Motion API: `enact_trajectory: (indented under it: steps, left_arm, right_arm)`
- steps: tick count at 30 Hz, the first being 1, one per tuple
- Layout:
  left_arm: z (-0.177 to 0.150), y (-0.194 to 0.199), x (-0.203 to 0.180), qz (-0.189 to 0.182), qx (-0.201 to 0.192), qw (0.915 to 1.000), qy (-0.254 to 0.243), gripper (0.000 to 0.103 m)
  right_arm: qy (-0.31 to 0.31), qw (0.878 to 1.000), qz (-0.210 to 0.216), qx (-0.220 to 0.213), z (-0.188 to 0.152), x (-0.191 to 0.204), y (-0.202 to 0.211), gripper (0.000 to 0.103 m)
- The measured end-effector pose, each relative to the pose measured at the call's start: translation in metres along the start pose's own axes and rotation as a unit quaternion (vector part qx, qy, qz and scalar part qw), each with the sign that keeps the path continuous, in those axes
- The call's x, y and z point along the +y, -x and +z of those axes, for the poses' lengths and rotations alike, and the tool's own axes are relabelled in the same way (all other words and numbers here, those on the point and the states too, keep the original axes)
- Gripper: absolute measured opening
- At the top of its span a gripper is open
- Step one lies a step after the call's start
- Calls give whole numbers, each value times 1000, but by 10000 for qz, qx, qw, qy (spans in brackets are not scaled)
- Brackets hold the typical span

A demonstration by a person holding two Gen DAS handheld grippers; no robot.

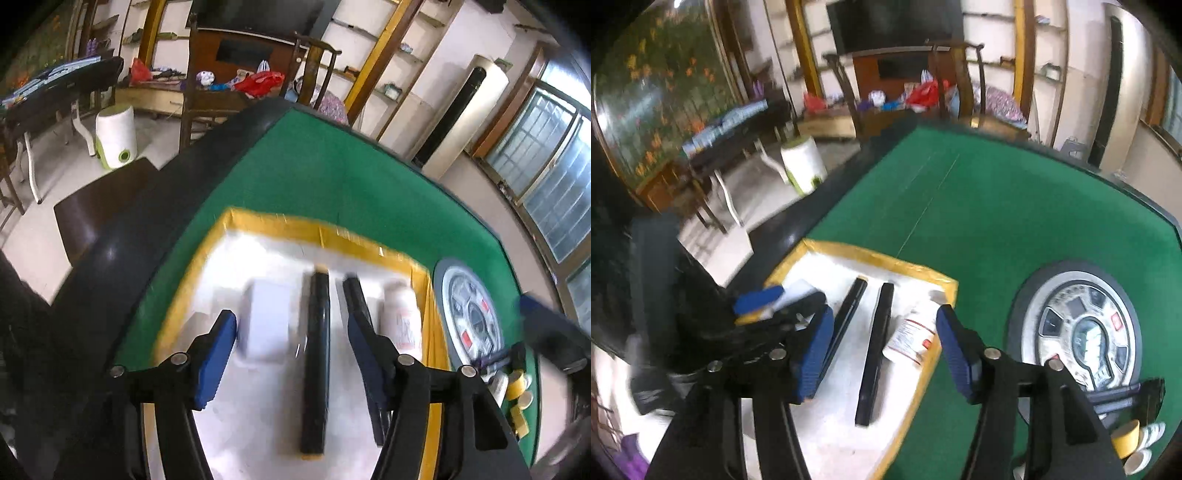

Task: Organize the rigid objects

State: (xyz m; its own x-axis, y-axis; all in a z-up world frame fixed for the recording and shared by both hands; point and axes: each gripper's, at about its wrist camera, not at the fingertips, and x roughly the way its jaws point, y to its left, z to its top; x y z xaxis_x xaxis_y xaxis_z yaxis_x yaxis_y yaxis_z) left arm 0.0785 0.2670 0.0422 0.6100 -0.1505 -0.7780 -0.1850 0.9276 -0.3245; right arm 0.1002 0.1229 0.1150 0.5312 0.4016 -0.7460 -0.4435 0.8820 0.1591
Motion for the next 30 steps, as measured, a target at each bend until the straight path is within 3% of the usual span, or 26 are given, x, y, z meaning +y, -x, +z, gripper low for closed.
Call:
enact_trajectory:
  steps: [3, 7, 10, 12, 15, 17, 19, 21, 23, 24, 25, 26, 28, 30]
  left_arm:
    - [-10, -1, -17, 254, 77, 9991, -322, 67]
    - [-26, -2, -21, -117, 347, 9992, -162, 66]
    - [-38, 8, -22, -319, 232, 9992, -61, 66]
    - [-38, 18, -24, -371, 26, 9993, -39, 66]
    - [-35, 49, -35, -102, -626, 9978, -194, 66]
    - [-35, 81, -57, 124, -1132, 9923, -496, 67]
    - [-40, 110, -83, 420, -1571, 9830, -847, 67]
    - [-52, 141, -110, 686, -2099, 9682, -1179, 75]
    - [-74, 179, -139, 943, -2913, 9417, -1396, 103]
    - [-83, 192, -146, 994, -3208, 9318, -1379, 103]
    - [-100, 212, -157, 967, -3660, 9158, -1342, 103]
    - [-111, 221, -163, 893, -3858, 9085, -1334, 103]
    - [-130, 236, -178, 683, -4089, 9005, -1315, 103]
    - [-141, 235, -191, 507, -3951, 9072, -1354, 103]
  right_arm:
    - [-201, 9993, 87, -295, -14, -17, 27, 66]
    - [-427, 9982, 161, -381, -35, -33, 54, 66]
    - [-429, 9975, 155, -535, -49, -44, 83, 66]
    - [-488, 9963, 91, -698, -61, -54, 105, 66]
    - [-656, 9938, 62, -901, -75, -73, 129, 66]
    - [-738, 9922, -20, -1009, -84, -85, 139, 66]
    - [-782, 9900, -188, -1159, -96, -96, 151, 66]
    - [-796, 9867, -433, -1348, -108, -107, 165, 66]
    - [-841, 9821, -644, -1559, -120, -116, 178, 70]
    - [-860, 9781, -826, -1708, -128, -121, 187, 72]
    - [-869, 9736, -1039, -1838, -135, -124, 194, 78]
    - [-840, 9657, -1351, -2054, -144, -128, 204, 86]
    - [-821, 9533, -1782, -2297, -155, -133, 215, 97]
    - [-938, 9421, -2099, -2443, -166, -148, 224, 98]
